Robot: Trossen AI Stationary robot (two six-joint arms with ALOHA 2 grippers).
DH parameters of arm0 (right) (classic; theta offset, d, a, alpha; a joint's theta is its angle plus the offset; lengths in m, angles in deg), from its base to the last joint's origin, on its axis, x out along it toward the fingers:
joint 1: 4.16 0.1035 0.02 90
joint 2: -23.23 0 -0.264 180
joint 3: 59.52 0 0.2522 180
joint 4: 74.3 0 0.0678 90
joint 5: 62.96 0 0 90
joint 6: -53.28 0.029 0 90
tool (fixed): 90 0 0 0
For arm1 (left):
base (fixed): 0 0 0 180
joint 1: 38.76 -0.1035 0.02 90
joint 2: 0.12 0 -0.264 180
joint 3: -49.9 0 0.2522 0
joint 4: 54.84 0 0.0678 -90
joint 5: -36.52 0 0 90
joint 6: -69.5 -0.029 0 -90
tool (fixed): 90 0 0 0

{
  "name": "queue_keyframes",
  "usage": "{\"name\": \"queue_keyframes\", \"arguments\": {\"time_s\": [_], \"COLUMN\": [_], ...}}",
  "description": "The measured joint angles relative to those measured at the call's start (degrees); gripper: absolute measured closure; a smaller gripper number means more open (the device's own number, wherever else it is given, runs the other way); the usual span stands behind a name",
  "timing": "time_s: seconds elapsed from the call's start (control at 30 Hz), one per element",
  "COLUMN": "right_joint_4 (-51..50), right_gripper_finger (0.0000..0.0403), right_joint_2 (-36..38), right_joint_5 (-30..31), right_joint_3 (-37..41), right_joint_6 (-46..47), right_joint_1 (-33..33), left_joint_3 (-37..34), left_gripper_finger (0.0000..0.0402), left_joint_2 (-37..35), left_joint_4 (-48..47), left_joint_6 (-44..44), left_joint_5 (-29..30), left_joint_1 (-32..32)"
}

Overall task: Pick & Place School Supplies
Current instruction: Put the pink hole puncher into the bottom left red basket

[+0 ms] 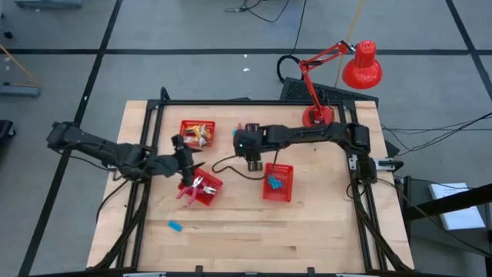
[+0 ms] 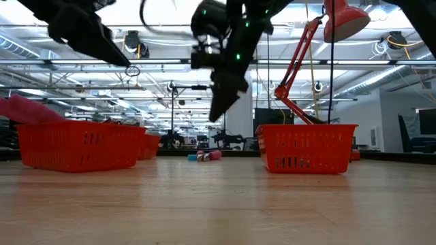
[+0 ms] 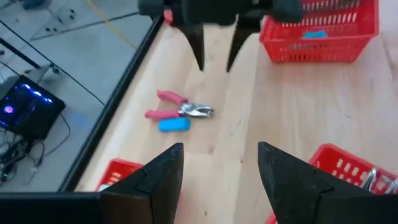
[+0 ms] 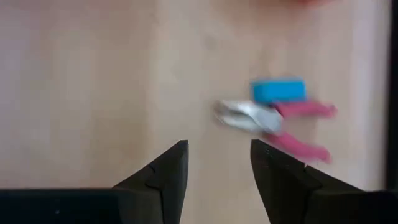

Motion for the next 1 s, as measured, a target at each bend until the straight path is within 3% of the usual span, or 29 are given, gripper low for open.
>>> {"name": "queue_keyframes", "arguments": {"time_s": [0.13,0.23,0.63,0.8,1.0], "right_joint_4": [4.6,14.8,66.0,71.6,70.5], "right_gripper_finger": [0.0236,0.0236,0.0236,0.0236,0.0236], "right_joint_2": [4.4,11.1,44.8,52.2,54.1], "right_joint_5": [-4.8,-4.6,-1.2,2.3,6.2], "right_joint_3": [3.7,11.4,57.8,66.9,68.5], "right_joint_6": [2.2,3.5,4.5,4.8,3.7], "right_joint_1": [2.9,5.4,13.0,14.6,15.7], "left_joint_3": [0.0,0.0,0.0,1.3,11.1], "left_gripper_finger": [0.0192,0.0192,0.0192,0.0192,0.0192], "left_joint_2": [5.5,9.3,19.6,27.3,37.6], "left_joint_4": [4.9,11.4,33.4,41.5,39.3], "left_joint_6": [-1.4,-4.1,-11.0,-7.3,0.2], "left_joint_5": [-2.6,-6.2,-26.4,-34.7,-36.9], "left_joint_1": [-2.5,-5.3,-21.9,-30.0,-35.3]}}
